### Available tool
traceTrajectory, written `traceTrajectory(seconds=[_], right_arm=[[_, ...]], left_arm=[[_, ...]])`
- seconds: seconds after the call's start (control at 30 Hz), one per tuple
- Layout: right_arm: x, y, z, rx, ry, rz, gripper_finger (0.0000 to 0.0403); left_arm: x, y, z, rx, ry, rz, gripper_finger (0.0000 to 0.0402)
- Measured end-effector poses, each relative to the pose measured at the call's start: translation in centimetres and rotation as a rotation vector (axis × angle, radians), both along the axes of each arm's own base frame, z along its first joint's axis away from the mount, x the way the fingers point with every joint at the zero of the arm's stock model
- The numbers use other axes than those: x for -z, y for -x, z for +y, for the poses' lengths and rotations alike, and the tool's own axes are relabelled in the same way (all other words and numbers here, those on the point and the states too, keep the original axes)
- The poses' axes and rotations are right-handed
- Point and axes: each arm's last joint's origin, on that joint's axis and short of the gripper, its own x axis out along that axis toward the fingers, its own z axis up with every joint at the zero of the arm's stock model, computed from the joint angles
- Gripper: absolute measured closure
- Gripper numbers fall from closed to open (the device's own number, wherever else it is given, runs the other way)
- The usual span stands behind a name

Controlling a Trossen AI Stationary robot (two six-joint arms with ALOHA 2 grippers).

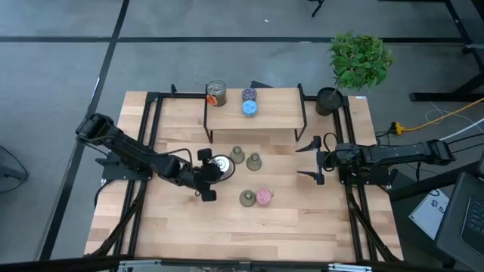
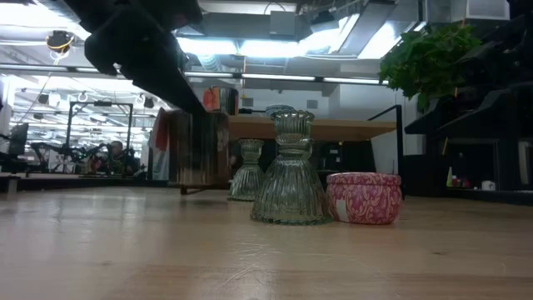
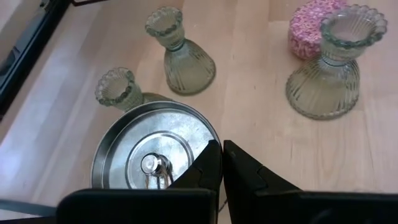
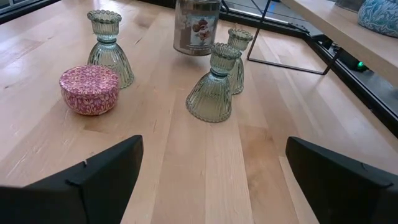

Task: Pick & Place candle stick holders
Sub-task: Put the brown scented candle on the shelf aligned with the other scented candle

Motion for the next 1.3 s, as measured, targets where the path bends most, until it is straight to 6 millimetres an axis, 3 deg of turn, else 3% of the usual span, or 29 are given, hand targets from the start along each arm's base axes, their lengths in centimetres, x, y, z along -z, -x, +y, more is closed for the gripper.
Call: traceTrajectory(seconds=[0.23,0.5,0.73,1.3], right_arm=[[0.0,0.0,0.0,0.0,0.0,0.0,0.0005],[0.0,0.0,0.0,0.0,0.0,0.0,0.0005],[0.0,0.0,0.0,-0.004,0.017,0.0,0.0005],[0.0,0.0,0.0,-0.014,0.046,0.001,0.0005]], left_arm=[[-0.9,0.4,0.1,-0.001,-0.011,-0.026,0.04],[-3.8,1.8,0.9,0.02,-0.015,-0.114,0.04],[-7.0,3.2,3.3,0.024,0.065,-0.229,0.04],[-12.7,3.1,7.4,-0.019,0.053,-0.244,0.04]])
